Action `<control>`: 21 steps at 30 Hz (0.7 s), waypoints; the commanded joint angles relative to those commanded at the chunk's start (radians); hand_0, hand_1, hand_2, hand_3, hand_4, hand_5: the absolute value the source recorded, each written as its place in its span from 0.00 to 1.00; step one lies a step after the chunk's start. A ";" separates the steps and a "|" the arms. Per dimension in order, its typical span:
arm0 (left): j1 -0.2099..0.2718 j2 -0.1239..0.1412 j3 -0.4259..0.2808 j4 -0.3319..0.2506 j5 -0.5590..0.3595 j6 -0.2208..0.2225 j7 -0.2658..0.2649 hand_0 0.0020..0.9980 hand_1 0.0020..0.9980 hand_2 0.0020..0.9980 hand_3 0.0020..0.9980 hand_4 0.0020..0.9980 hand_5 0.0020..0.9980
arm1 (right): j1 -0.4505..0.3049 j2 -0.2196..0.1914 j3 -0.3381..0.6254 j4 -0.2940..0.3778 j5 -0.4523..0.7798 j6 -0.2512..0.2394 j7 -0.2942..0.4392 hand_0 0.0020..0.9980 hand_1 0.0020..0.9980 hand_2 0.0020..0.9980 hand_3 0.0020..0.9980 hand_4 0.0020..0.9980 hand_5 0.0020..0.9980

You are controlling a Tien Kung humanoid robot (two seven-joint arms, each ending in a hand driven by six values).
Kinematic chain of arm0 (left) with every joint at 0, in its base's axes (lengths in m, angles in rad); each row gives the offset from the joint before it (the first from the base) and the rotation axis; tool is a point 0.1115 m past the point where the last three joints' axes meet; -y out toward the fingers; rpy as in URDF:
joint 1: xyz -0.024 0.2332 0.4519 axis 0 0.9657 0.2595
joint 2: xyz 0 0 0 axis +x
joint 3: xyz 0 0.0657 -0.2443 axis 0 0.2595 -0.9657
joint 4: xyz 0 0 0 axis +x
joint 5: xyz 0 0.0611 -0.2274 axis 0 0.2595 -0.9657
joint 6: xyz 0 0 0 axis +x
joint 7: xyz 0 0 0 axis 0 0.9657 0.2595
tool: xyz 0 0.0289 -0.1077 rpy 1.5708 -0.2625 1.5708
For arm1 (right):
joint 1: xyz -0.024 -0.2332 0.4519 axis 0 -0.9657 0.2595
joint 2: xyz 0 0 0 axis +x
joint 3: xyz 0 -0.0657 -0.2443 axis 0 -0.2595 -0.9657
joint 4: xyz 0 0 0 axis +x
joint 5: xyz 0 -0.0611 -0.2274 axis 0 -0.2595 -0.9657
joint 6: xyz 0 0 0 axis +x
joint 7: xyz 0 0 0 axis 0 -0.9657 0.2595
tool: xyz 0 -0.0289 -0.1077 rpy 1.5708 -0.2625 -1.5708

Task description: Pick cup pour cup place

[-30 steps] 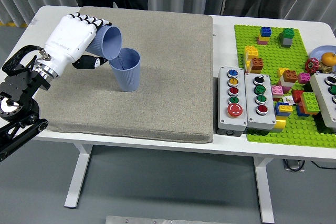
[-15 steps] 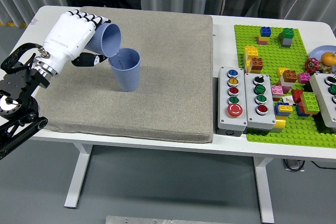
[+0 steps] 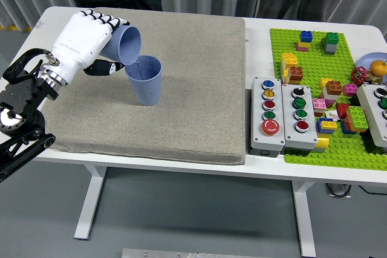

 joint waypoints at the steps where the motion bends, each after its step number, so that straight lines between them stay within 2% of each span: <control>1: -0.002 0.001 0.003 -0.001 0.000 0.000 0.001 0.59 0.58 0.63 0.58 0.71 0.18 | 0.000 0.000 0.000 0.000 0.000 0.000 0.000 0.72 0.67 0.65 0.61 0.00 0.18; 16: -0.043 0.042 0.053 -0.019 0.000 -0.007 0.012 0.59 0.58 0.63 0.59 0.71 0.17 | 0.006 -0.001 -0.004 0.000 0.009 -0.003 0.002 0.72 0.67 0.65 0.61 0.00 0.18; 21: -0.056 0.046 0.063 -0.024 0.000 -0.010 0.014 0.59 0.58 0.62 0.58 0.71 0.17 | 0.005 -0.001 -0.005 0.000 0.011 -0.003 0.002 0.72 0.67 0.65 0.61 0.00 0.18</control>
